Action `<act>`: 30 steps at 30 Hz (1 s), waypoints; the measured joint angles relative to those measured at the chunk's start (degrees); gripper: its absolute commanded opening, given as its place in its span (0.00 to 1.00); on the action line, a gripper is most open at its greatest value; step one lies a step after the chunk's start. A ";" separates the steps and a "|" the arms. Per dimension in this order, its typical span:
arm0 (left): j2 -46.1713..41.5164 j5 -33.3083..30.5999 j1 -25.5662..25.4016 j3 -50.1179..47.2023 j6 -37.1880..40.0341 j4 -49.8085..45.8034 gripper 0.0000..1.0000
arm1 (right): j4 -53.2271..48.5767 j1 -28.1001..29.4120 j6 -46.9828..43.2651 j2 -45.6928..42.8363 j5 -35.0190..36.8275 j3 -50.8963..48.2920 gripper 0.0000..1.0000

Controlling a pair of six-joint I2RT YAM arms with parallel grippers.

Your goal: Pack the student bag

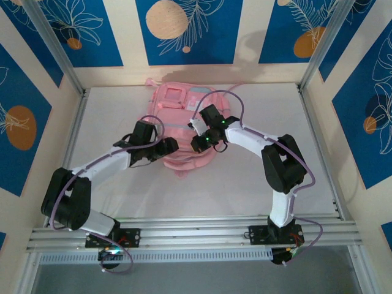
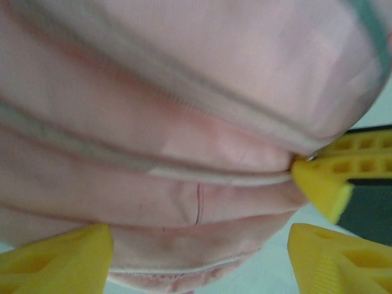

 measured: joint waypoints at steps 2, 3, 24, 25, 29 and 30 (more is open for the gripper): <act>0.13 -0.92 -0.42 -1.40 -0.96 1.22 0.68 | 0.02 0.00 0.57 0.00 -0.20 -0.02 0.00; 0.66 -1.33 -0.48 -1.64 -1.53 1.79 0.63 | 0.02 0.04 0.81 -0.02 -0.26 -0.04 0.00; 9.22 -3.17 0.26 -1.44 3.26 7.34 0.00 | -0.90 -7.96 -14.38 -6.40 8.41 -5.79 0.00; 9.22 -2.95 0.26 -1.46 3.23 7.67 0.00 | -0.85 -8.35 -15.82 -6.45 8.41 -5.75 0.00; 9.22 -2.84 0.35 -1.68 3.23 8.37 0.00 | 0.13 -9.77 -23.21 -6.23 9.55 -5.33 0.00; 9.22 -2.82 0.35 -1.68 3.26 8.50 0.00 | 0.17 -10.05 -24.96 -5.62 10.10 -4.50 0.00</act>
